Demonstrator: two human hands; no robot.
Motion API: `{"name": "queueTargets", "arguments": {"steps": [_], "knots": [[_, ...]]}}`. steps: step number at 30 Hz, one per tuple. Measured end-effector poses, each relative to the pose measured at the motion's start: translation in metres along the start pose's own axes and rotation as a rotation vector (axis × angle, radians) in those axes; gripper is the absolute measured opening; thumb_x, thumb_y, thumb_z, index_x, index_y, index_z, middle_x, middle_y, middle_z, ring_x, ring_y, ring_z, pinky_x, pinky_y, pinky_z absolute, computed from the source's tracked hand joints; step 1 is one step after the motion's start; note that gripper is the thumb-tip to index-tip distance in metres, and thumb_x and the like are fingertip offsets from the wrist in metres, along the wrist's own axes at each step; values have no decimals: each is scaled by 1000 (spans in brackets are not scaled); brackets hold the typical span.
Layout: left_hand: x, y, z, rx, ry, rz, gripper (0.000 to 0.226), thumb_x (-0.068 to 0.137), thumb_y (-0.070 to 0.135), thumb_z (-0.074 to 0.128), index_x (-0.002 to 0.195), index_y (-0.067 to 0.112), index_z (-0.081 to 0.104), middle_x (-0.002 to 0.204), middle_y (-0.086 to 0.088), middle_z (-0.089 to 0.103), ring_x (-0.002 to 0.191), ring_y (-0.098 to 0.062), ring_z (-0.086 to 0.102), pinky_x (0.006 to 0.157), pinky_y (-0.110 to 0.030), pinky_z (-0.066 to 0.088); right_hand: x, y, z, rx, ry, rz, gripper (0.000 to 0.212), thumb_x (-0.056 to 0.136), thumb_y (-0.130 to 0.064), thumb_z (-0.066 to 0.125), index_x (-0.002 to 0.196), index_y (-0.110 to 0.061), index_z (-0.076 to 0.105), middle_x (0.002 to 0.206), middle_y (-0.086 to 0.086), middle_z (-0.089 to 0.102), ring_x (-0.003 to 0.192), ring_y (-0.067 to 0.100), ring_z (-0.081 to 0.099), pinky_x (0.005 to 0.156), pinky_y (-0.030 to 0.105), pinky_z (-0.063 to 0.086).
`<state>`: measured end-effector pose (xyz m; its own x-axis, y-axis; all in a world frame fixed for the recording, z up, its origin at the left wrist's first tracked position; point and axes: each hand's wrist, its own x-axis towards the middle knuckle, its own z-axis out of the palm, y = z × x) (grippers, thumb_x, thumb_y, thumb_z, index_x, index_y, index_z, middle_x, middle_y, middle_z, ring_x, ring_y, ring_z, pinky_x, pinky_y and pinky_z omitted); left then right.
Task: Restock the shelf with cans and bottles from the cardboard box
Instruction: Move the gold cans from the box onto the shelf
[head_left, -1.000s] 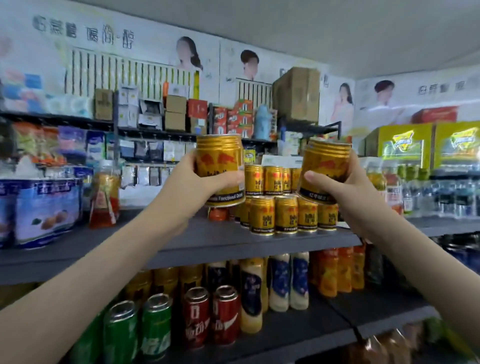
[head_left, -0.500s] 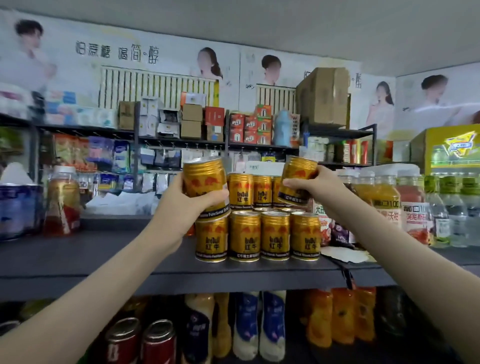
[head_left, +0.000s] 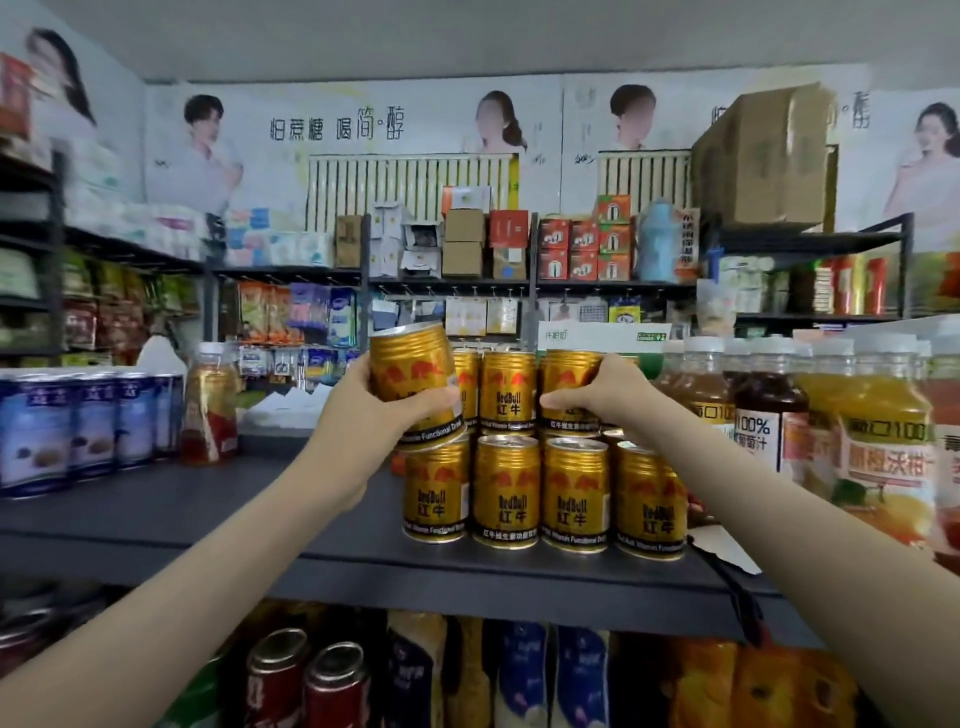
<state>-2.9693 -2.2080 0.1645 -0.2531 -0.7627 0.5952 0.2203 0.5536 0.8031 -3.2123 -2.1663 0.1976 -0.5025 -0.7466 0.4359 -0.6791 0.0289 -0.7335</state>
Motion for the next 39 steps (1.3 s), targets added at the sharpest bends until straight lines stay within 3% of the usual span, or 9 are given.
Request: {"name": "queueTargets", "arguments": {"steps": [8,12,14,17,19,23,27,33,39], "knots": [[3,-5,-3,27,-78,6,50,67,22,83,112,24,61,103,6,69,95,-8,66,72,-22,48,12,4,7,-166,-13,34,84,69,-41,82,130,-5,38,119,10,54,108,27,53,87,38,49],[3,-5,1,37,-148,29,48,67,23,83,109,25,61,101,8,70,90,-5,67,72,-21,50,-18,-13,7,-295,269,-248,83,81,-44,70,142,-5,30,137,14,41,126,27,41,102,40,39],[4,-5,8,44,-187,42,49,66,25,85,109,27,61,102,8,70,92,-6,67,79,-28,54,-44,-29,5,-112,262,-391,71,83,-49,65,138,-14,39,128,4,49,116,17,50,95,33,45],[4,-5,26,119,-210,103,62,59,37,87,113,31,59,105,11,69,99,-8,65,88,-35,54,-88,-51,5,99,-137,-382,69,70,-61,61,128,-26,48,112,-8,61,103,8,59,87,25,49],[3,-3,40,196,-206,171,69,60,35,87,120,28,55,108,11,66,101,-9,63,88,-32,54,-97,-53,5,102,-217,-358,72,63,-58,67,127,-28,48,111,-12,62,102,5,61,87,23,50],[3,4,65,306,-277,251,76,66,33,84,131,23,44,111,14,59,99,-2,57,71,-11,45,-91,-41,-13,232,-185,-292,58,66,-44,78,118,-25,59,104,-6,71,96,10,68,87,29,54],[8,10,73,365,-324,267,101,73,50,76,151,30,14,146,7,39,131,-12,39,101,-29,37,-82,-19,-36,306,-81,-206,34,77,-32,75,107,-20,64,96,-3,73,87,11,70,71,21,56],[19,-24,40,839,-224,465,56,89,54,51,138,27,44,147,4,36,137,-17,19,111,-39,22,-52,23,-57,249,94,-51,39,77,-35,75,109,-17,61,104,1,70,99,18,65,80,32,53],[9,-70,13,929,-288,520,78,77,71,23,132,23,52,135,6,48,131,-12,33,109,-34,27,-28,31,-47,223,64,2,36,79,-32,75,108,-13,65,100,5,72,93,21,68,74,34,54]]}}
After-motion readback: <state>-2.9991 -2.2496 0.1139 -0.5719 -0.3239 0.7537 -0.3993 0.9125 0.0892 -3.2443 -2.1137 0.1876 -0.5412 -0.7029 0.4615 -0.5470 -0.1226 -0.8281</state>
